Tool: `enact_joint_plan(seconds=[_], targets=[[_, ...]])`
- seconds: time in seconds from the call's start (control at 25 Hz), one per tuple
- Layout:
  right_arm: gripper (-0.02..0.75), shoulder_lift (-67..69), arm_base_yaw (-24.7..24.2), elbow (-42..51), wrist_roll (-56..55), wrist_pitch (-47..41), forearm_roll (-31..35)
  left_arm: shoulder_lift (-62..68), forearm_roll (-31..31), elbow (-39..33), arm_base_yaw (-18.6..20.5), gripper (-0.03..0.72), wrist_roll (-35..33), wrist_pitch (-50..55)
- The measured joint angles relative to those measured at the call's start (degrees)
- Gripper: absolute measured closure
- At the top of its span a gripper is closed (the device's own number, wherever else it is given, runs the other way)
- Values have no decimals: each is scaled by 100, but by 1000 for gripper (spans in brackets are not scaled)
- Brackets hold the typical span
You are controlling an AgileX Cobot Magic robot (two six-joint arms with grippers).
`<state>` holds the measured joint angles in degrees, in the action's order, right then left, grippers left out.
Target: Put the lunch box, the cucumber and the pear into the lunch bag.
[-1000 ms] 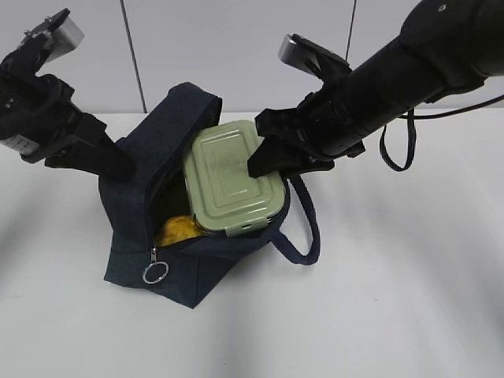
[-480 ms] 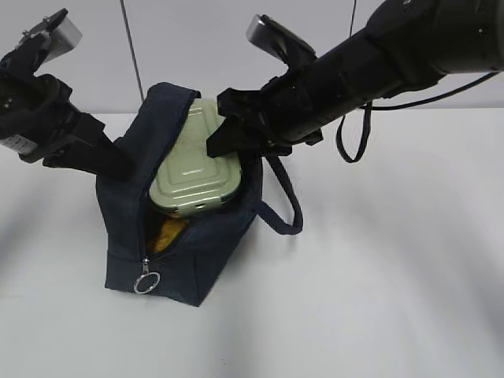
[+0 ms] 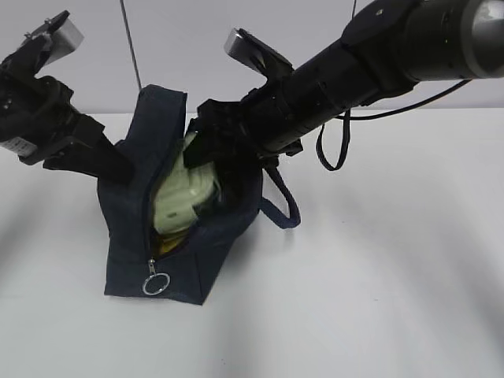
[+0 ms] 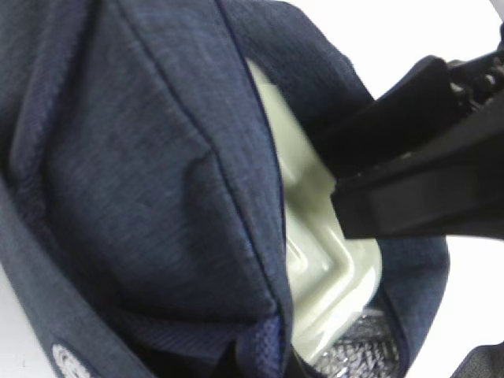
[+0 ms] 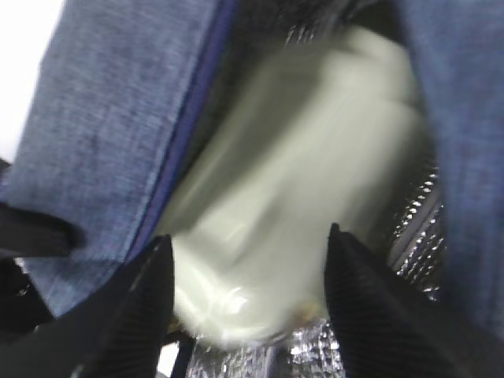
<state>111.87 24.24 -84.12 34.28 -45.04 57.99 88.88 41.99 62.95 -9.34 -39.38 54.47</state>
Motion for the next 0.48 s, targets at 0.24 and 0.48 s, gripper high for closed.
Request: enact_joint_plan(seconds=[0.24, 0.48], targets=[[249, -47, 24, -91, 5, -202, -119, 0, 13, 0, -6, 677, 2, 5], [249, -445, 0, -543, -196, -275, -962, 0, 1, 0, -6, 677, 2, 1]])
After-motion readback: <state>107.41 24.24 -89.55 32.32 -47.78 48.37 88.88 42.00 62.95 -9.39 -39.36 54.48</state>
